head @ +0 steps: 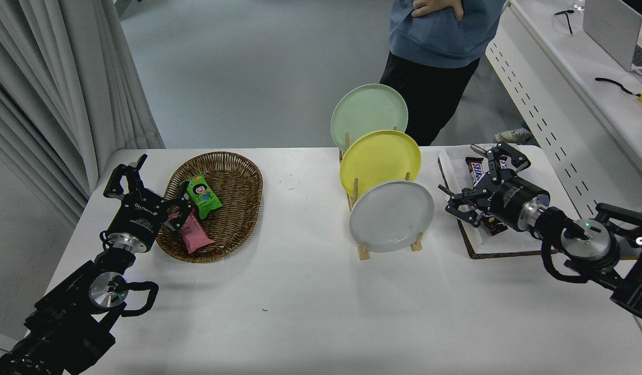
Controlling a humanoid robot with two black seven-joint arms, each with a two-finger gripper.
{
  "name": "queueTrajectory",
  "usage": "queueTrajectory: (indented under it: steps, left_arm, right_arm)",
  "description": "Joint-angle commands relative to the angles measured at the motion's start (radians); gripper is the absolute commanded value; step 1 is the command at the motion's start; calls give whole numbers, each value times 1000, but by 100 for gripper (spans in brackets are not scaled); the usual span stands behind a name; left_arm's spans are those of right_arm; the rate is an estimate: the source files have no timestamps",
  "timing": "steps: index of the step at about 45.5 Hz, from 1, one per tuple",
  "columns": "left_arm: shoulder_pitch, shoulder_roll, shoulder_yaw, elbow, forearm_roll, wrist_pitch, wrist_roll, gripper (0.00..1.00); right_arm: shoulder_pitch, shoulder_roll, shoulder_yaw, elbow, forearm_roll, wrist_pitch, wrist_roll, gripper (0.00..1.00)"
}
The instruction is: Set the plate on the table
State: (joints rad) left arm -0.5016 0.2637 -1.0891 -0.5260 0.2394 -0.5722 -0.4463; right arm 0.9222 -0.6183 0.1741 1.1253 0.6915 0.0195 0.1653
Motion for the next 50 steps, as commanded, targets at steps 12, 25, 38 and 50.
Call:
queueTrajectory:
  steps: [12,25,38,50]
  left_arm:
    - [0,0,0,0,0,0,0,100]
    - [0,0,0,0,0,0,0,100]
    - [0,0,0,0,0,0,0,100]
    - [0,-1,0,0,0,0,0,100]
  right_arm:
    - [29,51,104,152,-18,-272,-1,100]
    - [63,60,90,306,-9,-460,-3,100]
    - [75,74,84,303,-44,-556,-3,100]
    - [79,75,82,275,-217,-552,-3,100]
